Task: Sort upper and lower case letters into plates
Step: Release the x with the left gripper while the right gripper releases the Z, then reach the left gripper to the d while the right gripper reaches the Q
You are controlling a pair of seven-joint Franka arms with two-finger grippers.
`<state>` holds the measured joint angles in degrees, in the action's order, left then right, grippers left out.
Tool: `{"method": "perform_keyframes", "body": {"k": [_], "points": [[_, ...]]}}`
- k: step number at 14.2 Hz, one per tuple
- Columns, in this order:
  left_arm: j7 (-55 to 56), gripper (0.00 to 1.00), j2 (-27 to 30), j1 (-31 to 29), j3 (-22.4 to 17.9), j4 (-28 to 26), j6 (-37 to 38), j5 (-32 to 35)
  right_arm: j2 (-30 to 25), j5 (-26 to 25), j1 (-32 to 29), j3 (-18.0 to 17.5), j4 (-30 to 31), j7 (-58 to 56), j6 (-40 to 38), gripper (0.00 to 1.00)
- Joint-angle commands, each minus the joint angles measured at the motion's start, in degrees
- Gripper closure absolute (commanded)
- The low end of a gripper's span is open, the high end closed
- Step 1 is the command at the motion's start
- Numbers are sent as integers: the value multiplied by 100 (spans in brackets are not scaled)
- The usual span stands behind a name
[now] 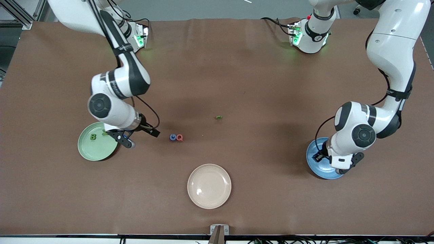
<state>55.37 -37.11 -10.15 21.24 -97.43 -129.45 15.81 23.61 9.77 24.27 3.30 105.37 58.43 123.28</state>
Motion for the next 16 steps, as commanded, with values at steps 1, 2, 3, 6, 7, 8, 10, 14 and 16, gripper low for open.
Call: {"method": "perform_keyframes", "body": {"k": [1, 2, 3, 6, 7, 8, 10, 14, 16], "points": [[603, 0, 300, 21, 396, -127, 51, -280, 678, 86, 253, 39, -630, 1842, 169, 5], [1050, 0, 300, 39, 563, -118, 138, -280, 793, 183, 289, 39, -754, 2248, 231, 5], [1455, 0, 300, 39, 809, -144, 226, -272, 898, 262, 341, 39, -859, 2574, 266, 5], [2448, 0, 239, 250, 1258, -83, 288, -289, 1075, 271, 447, 39, -887, 3356, 363, 3], [2913, 0, 178, 416, 1381, -48, 245, -289, 1171, 263, 517, 39, -896, 3621, 416, 1], [3266, 0, 99, 644, 1382, 39, 236, -289, 1224, 263, 535, 39, -913, 3667, 486, 0], [3855, 0, -103, 1031, 1382, 171, 105, -298, 1330, 263, 605, 39, -922, 3676, 600, 0], [5023, 5, -349, 1848, 1313, 163, -317, -228, 1488, 263, 685, 39, -931, 3764, 908, 3], [5552, 13, -429, 2104, 1251, 154, -423, -228, 1584, 263, 720, 48, -922, 3781, 1031, 7]]}}
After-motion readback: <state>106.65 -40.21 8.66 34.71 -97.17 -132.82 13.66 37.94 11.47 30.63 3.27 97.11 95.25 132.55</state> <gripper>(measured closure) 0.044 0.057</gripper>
